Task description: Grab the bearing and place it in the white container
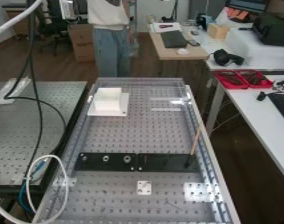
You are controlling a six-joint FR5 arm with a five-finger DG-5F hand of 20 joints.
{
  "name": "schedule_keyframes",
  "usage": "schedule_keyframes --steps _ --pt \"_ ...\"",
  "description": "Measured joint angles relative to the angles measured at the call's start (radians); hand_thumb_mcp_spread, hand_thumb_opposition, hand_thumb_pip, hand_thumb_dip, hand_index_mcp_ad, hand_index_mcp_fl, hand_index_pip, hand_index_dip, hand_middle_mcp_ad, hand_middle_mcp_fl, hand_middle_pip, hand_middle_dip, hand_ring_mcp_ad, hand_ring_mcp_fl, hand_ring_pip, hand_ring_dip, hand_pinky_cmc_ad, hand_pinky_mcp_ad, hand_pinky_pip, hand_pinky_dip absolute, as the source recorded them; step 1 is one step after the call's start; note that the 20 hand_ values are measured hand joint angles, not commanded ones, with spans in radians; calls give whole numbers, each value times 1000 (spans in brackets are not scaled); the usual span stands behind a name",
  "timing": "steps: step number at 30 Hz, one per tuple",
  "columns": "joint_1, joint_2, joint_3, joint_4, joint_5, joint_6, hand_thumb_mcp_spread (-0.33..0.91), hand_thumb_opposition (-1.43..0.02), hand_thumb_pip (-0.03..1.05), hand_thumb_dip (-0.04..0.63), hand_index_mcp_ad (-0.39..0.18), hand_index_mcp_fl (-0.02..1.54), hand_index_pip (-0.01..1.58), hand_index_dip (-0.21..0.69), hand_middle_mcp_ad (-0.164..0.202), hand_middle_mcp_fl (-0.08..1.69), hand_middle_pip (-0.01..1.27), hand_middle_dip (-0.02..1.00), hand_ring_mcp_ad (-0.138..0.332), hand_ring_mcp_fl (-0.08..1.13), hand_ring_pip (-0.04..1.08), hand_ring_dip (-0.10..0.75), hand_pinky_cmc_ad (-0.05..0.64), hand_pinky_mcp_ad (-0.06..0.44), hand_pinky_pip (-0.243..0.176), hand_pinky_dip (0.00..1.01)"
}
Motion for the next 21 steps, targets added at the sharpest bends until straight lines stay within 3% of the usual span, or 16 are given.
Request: schedule_keyframes --steps 8,21 --pt "-3 -5 9 -7 -4 -1 213 -663 316 17 5 26 73 33 23 3 138 126 173 0 87 59 351 281 -75 202" --pt "-6 -4 1 -1 0 -6 216 -688 318 16 7 23 75 35 44 3 138 122 190 -2 99 59 379 297 -91 211"
